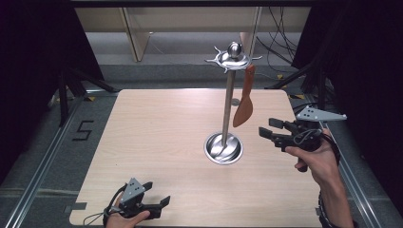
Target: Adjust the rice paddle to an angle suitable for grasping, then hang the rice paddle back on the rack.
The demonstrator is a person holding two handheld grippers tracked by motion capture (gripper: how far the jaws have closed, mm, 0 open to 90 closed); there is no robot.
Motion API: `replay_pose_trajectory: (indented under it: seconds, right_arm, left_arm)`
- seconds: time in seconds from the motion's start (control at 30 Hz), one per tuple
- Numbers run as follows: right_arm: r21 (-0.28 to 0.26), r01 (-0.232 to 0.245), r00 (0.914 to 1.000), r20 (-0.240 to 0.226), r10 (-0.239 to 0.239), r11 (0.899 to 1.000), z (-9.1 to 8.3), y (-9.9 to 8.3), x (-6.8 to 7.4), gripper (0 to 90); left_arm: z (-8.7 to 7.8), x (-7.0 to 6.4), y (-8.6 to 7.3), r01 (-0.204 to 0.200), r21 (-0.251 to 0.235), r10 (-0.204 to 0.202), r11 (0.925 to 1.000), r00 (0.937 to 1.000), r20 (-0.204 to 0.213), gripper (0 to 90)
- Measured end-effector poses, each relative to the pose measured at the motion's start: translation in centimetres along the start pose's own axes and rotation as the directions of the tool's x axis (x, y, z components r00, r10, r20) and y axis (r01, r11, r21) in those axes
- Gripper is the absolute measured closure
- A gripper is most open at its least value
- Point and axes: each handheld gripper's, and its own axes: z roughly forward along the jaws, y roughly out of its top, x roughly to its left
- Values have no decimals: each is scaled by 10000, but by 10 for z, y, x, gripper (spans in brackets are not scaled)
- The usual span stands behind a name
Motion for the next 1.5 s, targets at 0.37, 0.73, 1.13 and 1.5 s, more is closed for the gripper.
replay_pose_trajectory:
  seconds: [0.37,0.73,1.13,1.5]
  right_arm:
    - [885,-112,9998,146,100,9960,8,-33,-9,389]
    - [1808,-455,9987,320,404,9825,2,-70,-11,375]
    - [2127,-768,9967,424,693,9741,-1,-96,-18,371]
    - [2646,-633,9980,198,602,9623,2,-104,-11,363]
  left_arm:
    - [1,-1,1,40,-171,-37,9998,9998,206,148]
    - [-1,0,0,-165,-81,166,9998,9997,174,148]
    - [-2,0,0,-134,-120,136,9998,9999,106,148]
    - [-4,-1,-1,-134,-187,135,9997,9999,77,148]
